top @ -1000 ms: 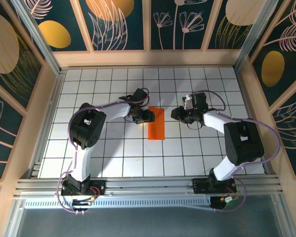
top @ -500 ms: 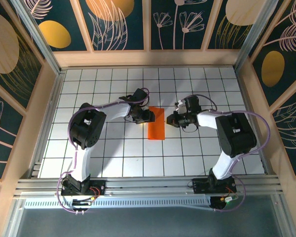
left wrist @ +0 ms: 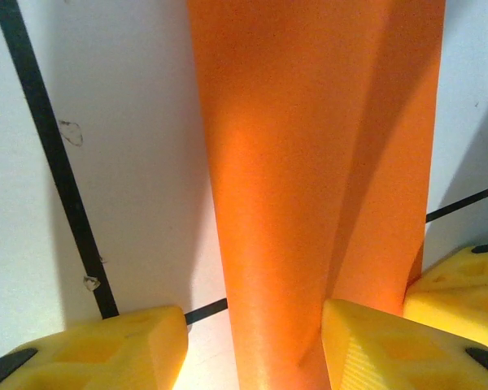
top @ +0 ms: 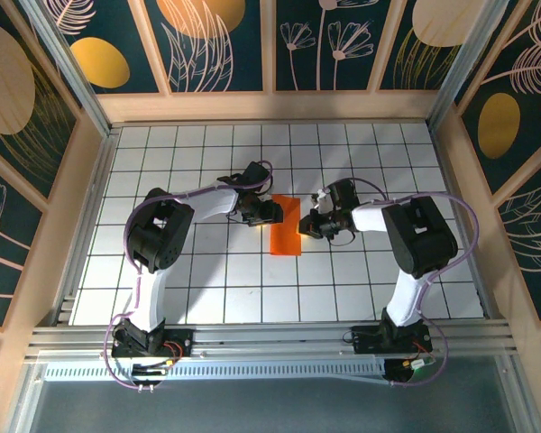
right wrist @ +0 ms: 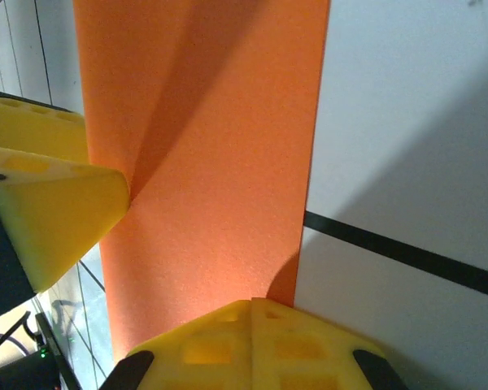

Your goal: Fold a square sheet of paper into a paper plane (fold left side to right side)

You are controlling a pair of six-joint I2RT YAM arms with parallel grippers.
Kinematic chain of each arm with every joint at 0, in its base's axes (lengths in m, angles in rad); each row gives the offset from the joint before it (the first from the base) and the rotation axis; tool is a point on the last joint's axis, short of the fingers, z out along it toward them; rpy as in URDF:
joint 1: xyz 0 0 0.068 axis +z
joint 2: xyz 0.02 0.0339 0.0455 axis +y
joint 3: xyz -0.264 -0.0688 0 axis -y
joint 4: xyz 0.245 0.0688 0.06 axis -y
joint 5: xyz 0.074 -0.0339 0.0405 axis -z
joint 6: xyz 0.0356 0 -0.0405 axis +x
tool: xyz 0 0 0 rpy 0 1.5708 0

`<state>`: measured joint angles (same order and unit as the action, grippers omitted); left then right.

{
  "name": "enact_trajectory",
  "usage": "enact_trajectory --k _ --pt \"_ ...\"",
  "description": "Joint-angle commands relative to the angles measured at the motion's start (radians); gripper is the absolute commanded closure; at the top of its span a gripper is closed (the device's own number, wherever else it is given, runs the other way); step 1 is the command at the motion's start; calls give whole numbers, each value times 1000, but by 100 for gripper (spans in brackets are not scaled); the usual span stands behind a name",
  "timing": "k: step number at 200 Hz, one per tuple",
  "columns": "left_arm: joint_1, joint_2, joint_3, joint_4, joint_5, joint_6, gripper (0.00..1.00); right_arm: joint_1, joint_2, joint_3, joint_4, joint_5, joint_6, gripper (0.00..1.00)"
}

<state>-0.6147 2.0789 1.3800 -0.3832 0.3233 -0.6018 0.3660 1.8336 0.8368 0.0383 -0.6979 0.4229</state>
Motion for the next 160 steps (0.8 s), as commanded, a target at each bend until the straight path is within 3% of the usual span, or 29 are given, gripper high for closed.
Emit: enact_trajectory --k 1,100,138,160 --pt "-32 116 -62 111 -65 16 49 3 31 16 -65 65 -40 100" --pt "-18 -182 -127 159 -170 13 38 3 84 7 -118 150 -58 100" --pt "-19 -250 -185 254 -76 7 40 2 86 -6 -102 161 -49 100" --pt "-18 -248 -226 344 28 -1 52 4 85 -11 -95 163 -46 100"
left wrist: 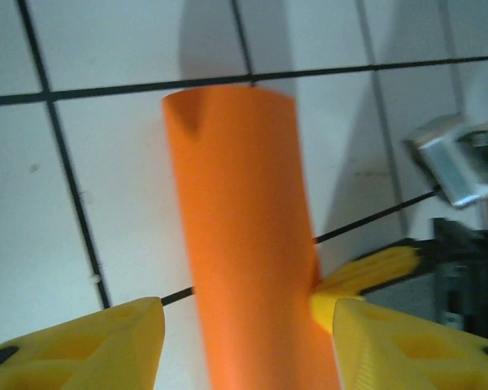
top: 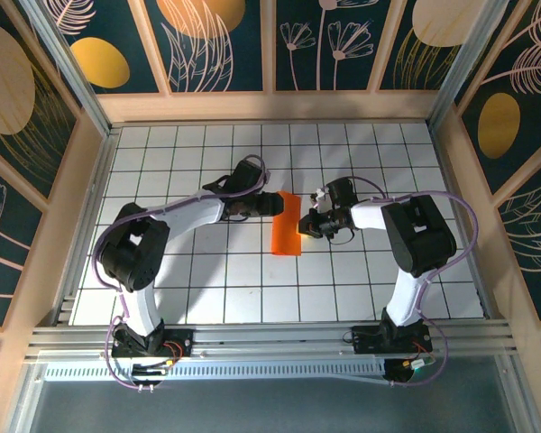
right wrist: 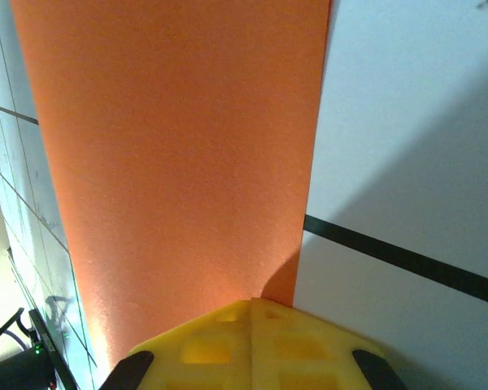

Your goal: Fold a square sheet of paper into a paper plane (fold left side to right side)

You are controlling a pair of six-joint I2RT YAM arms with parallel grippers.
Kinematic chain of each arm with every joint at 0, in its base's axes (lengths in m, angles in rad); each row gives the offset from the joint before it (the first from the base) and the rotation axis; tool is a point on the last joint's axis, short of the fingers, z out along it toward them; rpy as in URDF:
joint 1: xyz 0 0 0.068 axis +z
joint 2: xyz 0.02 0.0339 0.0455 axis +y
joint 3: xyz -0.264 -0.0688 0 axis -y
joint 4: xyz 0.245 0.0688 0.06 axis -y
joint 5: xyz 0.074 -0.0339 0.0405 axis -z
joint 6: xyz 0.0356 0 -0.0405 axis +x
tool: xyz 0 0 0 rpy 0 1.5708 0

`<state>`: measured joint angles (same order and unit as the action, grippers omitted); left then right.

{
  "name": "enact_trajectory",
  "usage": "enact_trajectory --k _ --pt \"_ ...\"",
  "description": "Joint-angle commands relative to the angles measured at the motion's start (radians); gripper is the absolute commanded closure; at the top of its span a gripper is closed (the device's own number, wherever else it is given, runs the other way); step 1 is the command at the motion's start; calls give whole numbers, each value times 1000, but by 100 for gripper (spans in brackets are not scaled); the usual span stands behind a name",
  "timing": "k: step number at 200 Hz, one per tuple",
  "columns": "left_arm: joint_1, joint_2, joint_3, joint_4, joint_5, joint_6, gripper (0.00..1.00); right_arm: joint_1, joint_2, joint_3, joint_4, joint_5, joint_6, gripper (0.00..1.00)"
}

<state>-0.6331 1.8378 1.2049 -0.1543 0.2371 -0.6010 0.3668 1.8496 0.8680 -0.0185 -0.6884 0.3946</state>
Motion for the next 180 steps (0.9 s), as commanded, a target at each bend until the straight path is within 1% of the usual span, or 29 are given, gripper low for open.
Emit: enact_trajectory --k 1,15,42,60,75,94,111,122,180 --pt "1 -7 -53 120 118 -3 52 3 69 -43 -38 154 -17 100" --pt "0 5 -73 170 184 -13 62 2 69 -42 -40 158 -19 100" --pt "0 36 -106 258 283 -36 75 3 71 -42 -44 164 -21 100" --pt "1 55 -118 296 326 -49 82 2 69 -44 -47 169 -23 100" --pt "0 76 -123 311 340 -57 85 3 69 -43 -50 174 -25 100" --pt "1 98 -127 301 312 -57 87 2 68 -43 -56 181 -30 100" --pt "0 119 -113 231 220 -61 88 3 70 -41 -61 186 -32 100" --pt "1 132 -109 210 186 -67 89 2 73 -40 -63 188 -34 100" --pt "16 135 -167 235 129 -95 91 2 82 -36 -80 210 -48 100"
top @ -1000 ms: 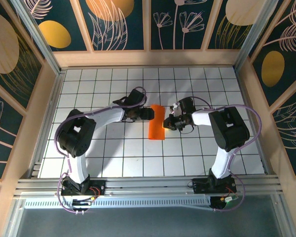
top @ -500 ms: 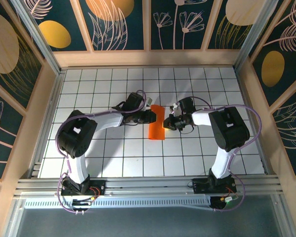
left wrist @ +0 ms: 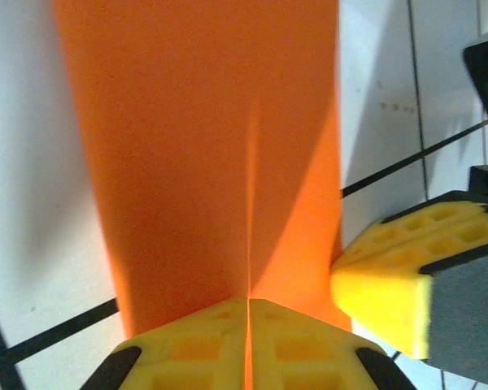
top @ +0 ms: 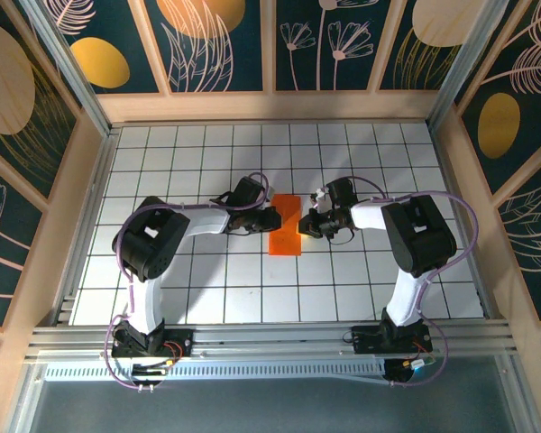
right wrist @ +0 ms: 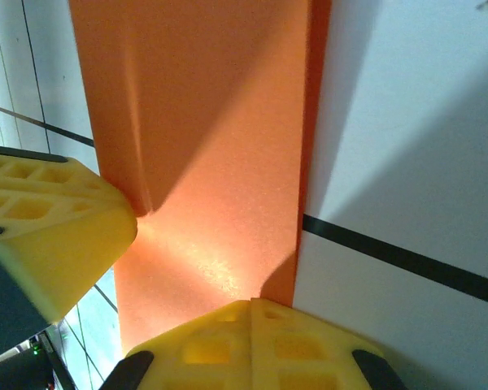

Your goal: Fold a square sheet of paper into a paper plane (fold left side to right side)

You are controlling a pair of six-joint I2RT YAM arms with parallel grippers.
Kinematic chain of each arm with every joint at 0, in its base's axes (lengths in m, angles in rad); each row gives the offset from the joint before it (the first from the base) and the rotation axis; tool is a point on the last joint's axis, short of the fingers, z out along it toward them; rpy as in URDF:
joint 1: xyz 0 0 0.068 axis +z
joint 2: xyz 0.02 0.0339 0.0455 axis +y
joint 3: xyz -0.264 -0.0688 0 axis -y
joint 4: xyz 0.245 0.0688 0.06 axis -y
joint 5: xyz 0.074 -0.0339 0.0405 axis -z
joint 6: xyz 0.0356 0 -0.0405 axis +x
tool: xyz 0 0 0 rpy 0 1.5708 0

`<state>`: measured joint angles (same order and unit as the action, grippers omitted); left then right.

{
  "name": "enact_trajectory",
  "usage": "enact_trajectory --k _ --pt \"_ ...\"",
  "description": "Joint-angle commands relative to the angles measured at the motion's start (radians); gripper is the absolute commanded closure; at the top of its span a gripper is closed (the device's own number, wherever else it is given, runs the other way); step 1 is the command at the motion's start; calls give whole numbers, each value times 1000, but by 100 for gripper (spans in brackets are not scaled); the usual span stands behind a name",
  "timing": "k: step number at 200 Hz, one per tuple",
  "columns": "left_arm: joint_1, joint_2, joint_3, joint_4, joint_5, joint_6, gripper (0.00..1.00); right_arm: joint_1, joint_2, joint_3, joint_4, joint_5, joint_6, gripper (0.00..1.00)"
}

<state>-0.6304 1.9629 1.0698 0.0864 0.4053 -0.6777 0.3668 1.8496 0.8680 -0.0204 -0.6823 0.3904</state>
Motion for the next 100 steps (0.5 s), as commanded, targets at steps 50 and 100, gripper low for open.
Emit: enact_trajectory --k 50,100 --pt "44 8 -91 30 -45 -29 92 2 84 -31 -87 210 -50 100" --pt "107 -64 -196 56 -37 -7 95 2 82 -32 -86 208 -51 100"
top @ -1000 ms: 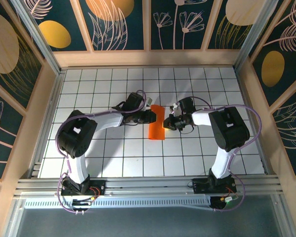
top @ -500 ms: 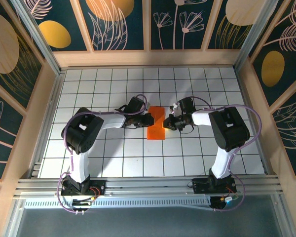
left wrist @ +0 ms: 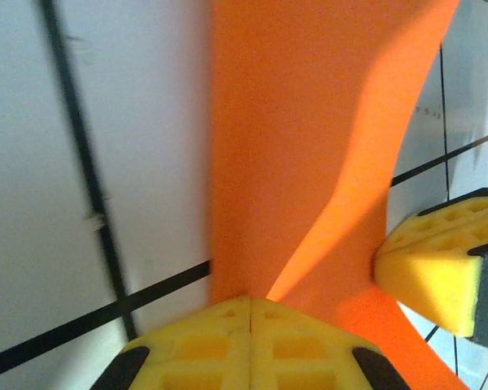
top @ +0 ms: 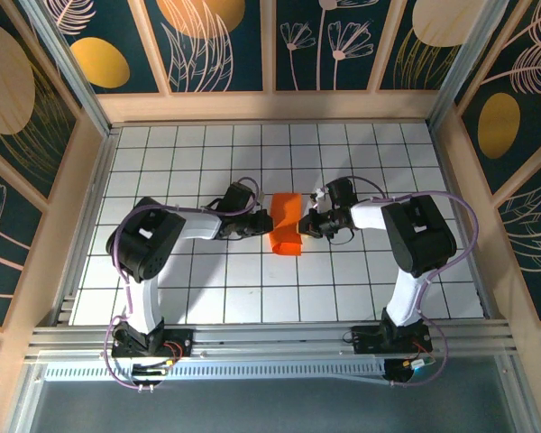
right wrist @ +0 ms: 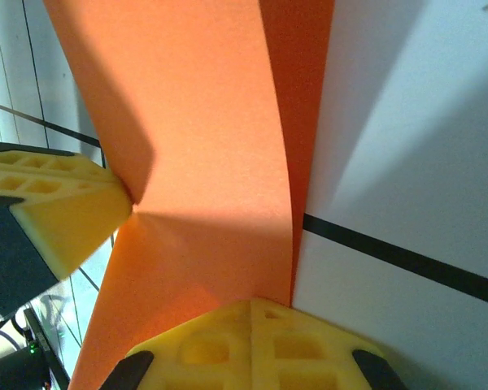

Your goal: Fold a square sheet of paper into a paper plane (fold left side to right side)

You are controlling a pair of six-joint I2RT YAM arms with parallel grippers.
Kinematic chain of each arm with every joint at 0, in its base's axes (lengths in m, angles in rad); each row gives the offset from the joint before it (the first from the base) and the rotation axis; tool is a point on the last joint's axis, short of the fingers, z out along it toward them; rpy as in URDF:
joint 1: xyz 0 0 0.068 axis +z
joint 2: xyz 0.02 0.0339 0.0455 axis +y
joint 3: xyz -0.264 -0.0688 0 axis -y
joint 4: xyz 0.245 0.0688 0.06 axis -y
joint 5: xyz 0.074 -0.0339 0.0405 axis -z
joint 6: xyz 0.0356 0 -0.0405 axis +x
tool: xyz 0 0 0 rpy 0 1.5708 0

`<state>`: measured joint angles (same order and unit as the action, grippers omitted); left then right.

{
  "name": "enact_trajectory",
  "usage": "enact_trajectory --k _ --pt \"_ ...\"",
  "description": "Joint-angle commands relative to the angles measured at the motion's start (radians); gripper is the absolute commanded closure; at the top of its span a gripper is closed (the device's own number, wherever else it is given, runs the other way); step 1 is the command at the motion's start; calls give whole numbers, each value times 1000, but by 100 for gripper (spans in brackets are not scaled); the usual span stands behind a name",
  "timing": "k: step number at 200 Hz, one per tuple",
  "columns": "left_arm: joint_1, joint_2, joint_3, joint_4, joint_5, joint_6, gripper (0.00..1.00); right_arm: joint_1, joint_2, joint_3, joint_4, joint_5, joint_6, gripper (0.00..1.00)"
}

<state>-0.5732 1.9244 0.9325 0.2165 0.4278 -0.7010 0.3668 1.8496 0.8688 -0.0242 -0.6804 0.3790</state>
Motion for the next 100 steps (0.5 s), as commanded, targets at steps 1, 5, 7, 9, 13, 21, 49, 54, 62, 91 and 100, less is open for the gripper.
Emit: enact_trajectory --k 1,5,7,9,13,21,49,54,62,91,100 --pt "50 -29 -59 -74 -59 17 95 1 82 -34 -82 206 -39 100" --pt "50 -37 -60 -74 -62 23 95 2 82 -33 -79 205 -38 100" --pt "50 -42 -60 -74 -63 25 95 3 81 -33 -80 204 -37 100" --pt "50 -47 -61 -73 -63 26 95 2 82 -34 -79 203 -37 100" --pt "50 -58 -62 -70 -61 29 95 3 81 -33 -79 203 -36 100" --pt "49 -76 -64 -60 -54 34 96 4 80 -33 -76 202 -35 100" --pt "29 -112 -46 -39 -14 47 97 4 75 -32 -79 206 -35 100" --pt "20 -110 -36 -41 -8 51 97 4 74 -31 -80 206 -35 100" --pt "5 -104 -17 -47 0 56 97 4 71 -31 -81 209 -38 100" --pt "-40 -46 35 -51 23 57 97 3 73 -35 -82 208 -37 100" --pt "-47 -26 77 -51 24 57 97 4 74 -34 -80 208 -37 100"
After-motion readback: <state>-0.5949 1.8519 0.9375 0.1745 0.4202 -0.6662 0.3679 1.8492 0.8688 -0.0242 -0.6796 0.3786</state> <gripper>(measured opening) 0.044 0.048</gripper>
